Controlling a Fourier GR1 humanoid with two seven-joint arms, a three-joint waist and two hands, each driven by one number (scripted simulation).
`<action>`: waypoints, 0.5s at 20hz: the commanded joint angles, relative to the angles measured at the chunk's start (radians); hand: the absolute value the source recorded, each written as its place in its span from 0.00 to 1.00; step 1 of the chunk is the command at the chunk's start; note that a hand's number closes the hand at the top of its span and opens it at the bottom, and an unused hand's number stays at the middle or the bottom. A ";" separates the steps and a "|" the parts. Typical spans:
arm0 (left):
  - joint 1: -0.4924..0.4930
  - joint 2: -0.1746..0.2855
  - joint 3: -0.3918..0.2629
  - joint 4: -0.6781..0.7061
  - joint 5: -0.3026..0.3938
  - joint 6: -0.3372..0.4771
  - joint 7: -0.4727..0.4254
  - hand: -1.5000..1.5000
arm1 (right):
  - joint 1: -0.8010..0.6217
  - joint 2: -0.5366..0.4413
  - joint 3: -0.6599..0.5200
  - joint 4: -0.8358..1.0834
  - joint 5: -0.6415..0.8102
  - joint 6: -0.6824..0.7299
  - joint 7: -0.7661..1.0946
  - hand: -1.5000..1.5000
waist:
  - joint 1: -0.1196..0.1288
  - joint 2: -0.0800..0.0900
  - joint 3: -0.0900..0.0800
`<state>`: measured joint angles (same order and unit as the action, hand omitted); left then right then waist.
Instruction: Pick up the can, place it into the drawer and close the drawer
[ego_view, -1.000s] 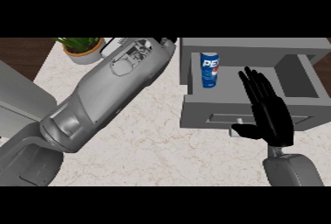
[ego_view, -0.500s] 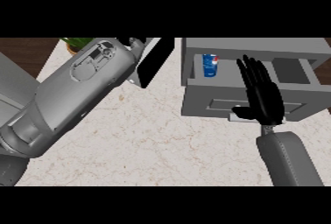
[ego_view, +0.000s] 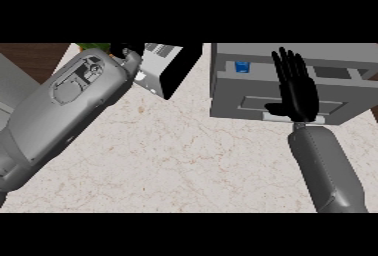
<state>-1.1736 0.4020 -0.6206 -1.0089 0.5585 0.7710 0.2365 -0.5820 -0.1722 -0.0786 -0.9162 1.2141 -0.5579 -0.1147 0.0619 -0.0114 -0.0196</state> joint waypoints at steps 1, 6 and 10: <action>0.058 0.048 -0.002 -0.112 -0.002 0.000 0.039 0.00 | -0.083 0.028 -0.053 0.180 -0.024 -0.055 0.009 0.00 | 0.027 0.018 0.022; 0.141 0.081 -0.011 -0.182 -0.036 0.015 0.047 0.00 | -0.242 0.024 -0.094 0.333 -0.012 -0.109 0.020 0.00 | 0.013 0.020 0.021; 0.176 0.115 0.014 -0.236 -0.038 0.002 0.067 0.00 | -0.331 0.006 -0.120 0.465 -0.009 -0.158 -0.011 0.00 | 0.014 0.025 0.022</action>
<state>-1.0356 0.4778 -0.6210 -1.1771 0.5257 0.7803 0.2769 -0.8340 -0.1818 -0.1769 -0.5693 1.2135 -0.6846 -0.1127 0.0714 0.0068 -0.0047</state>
